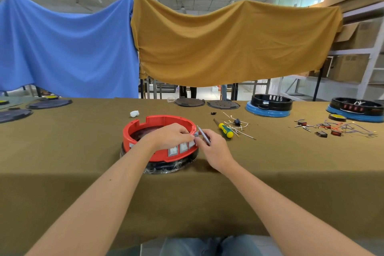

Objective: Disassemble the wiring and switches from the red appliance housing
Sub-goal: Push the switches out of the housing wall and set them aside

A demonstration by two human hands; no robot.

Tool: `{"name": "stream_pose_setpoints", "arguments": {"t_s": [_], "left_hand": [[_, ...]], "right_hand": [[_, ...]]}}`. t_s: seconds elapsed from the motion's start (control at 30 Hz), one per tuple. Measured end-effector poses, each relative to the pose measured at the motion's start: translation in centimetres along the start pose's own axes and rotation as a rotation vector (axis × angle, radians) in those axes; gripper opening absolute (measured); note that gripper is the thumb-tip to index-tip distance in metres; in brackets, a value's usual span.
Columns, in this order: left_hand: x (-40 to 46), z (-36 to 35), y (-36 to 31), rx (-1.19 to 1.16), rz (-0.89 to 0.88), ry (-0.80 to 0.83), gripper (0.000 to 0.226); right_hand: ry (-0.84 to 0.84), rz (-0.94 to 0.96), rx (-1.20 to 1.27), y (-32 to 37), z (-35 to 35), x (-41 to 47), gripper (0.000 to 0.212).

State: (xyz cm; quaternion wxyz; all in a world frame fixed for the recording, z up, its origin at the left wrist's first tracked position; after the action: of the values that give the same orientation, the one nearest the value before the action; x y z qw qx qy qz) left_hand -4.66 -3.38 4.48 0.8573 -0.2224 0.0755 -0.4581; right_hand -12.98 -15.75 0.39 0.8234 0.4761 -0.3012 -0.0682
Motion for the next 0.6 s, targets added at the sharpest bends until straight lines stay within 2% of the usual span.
{"name": "stream_pose_setpoints", "arguments": {"t_s": [0.13, 0.23, 0.37, 0.5, 0.6], "left_hand": [[0.0, 0.0, -0.1, -0.022, 0.005, 0.014, 0.045], [-0.2, -0.1, -0.4, -0.007, -0.004, 0.021, 0.034], [-0.5, 0.0, -0.8, -0.001, -0.022, -0.007, 0.031], [-0.6, -0.1, -0.8, 0.030, -0.020, -0.008, 0.028], [-0.5, -0.1, -0.8, 0.036, -0.015, -0.015, 0.032]], "right_hand": [[0.010, 0.033, -0.085, -0.5, -0.5, 0.0, 0.021], [-0.005, 0.010, -0.080, -1.0, -0.4, 0.1, 0.016], [-0.047, -0.093, 0.028, -1.9, 0.3, 0.3, 0.014], [0.002, -0.228, 0.238, -2.5, 0.4, 0.3, 0.013], [0.024, -0.284, 0.293, -2.5, 0.6, 0.3, 0.014]]}}
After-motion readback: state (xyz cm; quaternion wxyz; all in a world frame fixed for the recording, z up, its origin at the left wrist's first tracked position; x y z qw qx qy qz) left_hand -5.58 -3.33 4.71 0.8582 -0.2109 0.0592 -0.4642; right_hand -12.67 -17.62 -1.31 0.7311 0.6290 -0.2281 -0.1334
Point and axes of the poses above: each hand's wrist, its own x-axis towards the middle knuckle, its own z-axis out of the back of the hand, y = z × x, the point moved 5 cm from there along x, towards the middle knuckle, and after that the axes turned 6 degrees about x, right-handed, at the moved point
